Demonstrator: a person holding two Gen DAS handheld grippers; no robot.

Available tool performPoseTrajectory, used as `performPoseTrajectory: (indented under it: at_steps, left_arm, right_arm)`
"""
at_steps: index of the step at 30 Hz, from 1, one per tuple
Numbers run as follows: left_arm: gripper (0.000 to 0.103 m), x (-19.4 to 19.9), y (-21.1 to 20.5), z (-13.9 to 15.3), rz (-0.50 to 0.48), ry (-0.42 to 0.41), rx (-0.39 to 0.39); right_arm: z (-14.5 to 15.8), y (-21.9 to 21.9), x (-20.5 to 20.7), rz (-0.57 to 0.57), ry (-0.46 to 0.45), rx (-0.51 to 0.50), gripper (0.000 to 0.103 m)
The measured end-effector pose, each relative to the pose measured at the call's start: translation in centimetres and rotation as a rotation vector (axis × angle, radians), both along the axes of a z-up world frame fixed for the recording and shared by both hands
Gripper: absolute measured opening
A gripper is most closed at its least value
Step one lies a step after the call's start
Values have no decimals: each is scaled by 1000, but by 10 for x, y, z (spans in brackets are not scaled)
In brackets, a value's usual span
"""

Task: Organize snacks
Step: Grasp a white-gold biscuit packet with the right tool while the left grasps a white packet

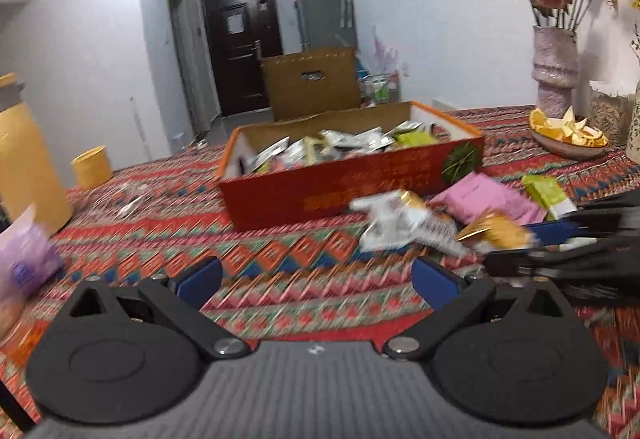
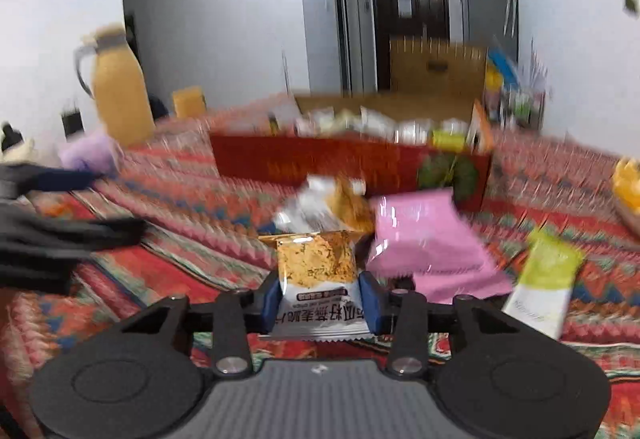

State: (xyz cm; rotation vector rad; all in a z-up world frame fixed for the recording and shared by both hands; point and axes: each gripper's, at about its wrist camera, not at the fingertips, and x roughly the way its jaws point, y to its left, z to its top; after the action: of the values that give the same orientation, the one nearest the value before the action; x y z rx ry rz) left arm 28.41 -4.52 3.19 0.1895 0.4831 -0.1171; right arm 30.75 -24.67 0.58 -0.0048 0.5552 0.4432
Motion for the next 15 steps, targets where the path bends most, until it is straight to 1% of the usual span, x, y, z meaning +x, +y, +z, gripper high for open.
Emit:
performPoseTrajectory:
  at_steps: [3, 4, 5, 6, 8, 10, 13, 15]
  left_arm:
    - [100, 26, -28, -2, -59, 0, 10]
    - [95, 35, -39, -5, -65, 15, 25]
    - [85, 48, -53, -10, -56, 42, 51]
    - [80, 57, -63, -14, -49, 63, 67]
    - [74, 75, -83, -24, -52, 89, 86]
    - [68, 86, -98, -35, -51, 99, 124]
    - [68, 94, -109, -46, -86, 109, 145]
    - [68, 98, -115, -53, -62, 120, 176]
  right_arm:
    - [19, -31, -21, -68, -62, 62, 40]
    - [22, -46, -24, -112, -71, 86, 40]
    - [23, -60, -26, -157, -76, 101, 40]
    - [22, -74, -27, -204, -79, 113, 40]
    - [18, -99, -31, -287, -62, 143, 40]
    - [14, -116, -38, -335, -57, 166, 40]
    - [8, -128, -49, -357, -41, 182, 40]
    - [3, -130, -54, -354, -26, 184, 40]
